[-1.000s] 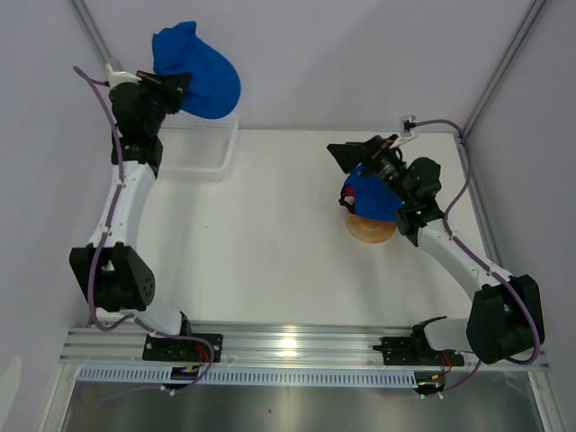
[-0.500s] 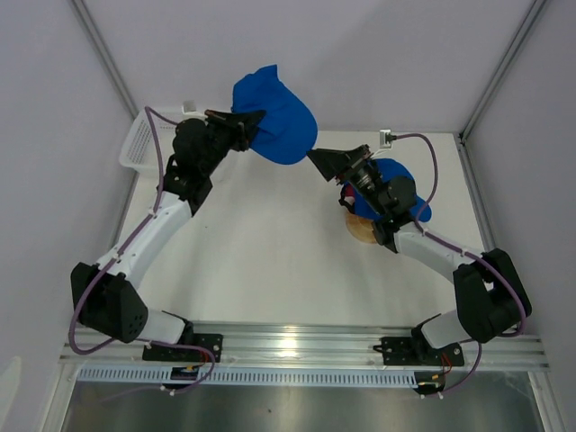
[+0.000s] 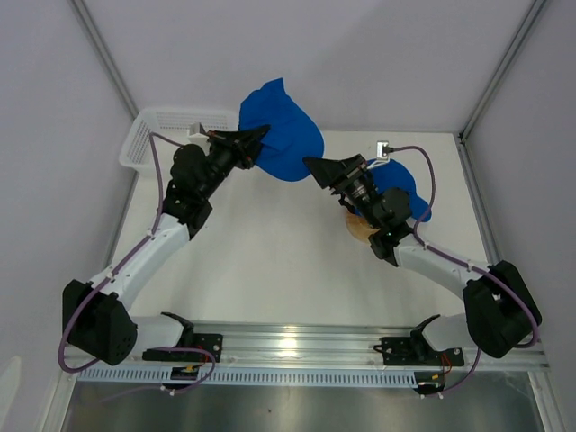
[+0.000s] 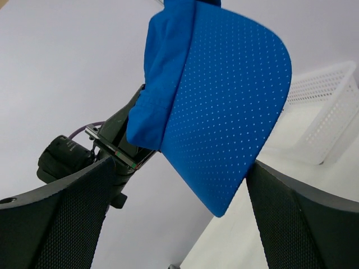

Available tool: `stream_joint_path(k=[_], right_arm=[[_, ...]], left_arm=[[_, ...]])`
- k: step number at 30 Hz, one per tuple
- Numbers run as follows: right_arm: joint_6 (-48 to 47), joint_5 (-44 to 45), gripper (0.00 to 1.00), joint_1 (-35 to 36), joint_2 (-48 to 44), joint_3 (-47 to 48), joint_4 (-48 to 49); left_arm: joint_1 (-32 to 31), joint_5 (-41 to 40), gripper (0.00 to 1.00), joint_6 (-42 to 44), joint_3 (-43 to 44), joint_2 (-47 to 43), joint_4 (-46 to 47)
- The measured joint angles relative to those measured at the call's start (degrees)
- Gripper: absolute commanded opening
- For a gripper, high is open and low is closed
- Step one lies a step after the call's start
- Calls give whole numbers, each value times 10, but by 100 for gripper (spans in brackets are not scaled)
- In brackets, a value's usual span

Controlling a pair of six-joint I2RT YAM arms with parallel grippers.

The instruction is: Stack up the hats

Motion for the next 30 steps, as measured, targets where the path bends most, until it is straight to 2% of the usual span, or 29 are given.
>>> stream_joint_path(k=[1,4,5,7,8,10,13,14,15,16,17,22,27,30], right_arm=[[0,0,99,3,2,2,-1],[-4,-2,59,8,12,12,0],[-5,-3,37,8,14,13,1],[-10,-8,15,8,14,14,0],[-14,-7,0,7,11,16,-5],[-24,-10,0,7,-4,23,-29],[-46,-14,0,7,-49,45,-116],[-58,-23,0,4,-65,60,-158],[-68,-27,0,2,-75,75,-186],[-80,-31,0,-4,-82,100,-227],[-95,-34,0,-9,-86,131,-271],[-153,-64,0,-27,-79,282,-438],[-203,-66,0,-7,-24,382,-588],[-212,-112,0,0,23,393,-625]], left_arm=[[-2,9,1,-8,0,2,6],[-6,26,1,-21,-2,5,21],[-6,30,1,-22,-4,5,26],[-6,38,1,-24,-12,5,37],[-6,41,1,-21,-16,5,39],[-6,45,1,-5,-25,5,37],[-7,67,14,60,-38,0,45],[-7,72,42,96,-40,-7,46],[-7,74,64,135,-43,-17,43],[-8,73,85,177,-43,-32,33],[-8,71,99,213,-43,-46,25],[-9,16,100,416,-41,-150,-59],[-10,-149,99,615,-34,-242,-146],[-10,-251,100,708,-32,-277,-164]])
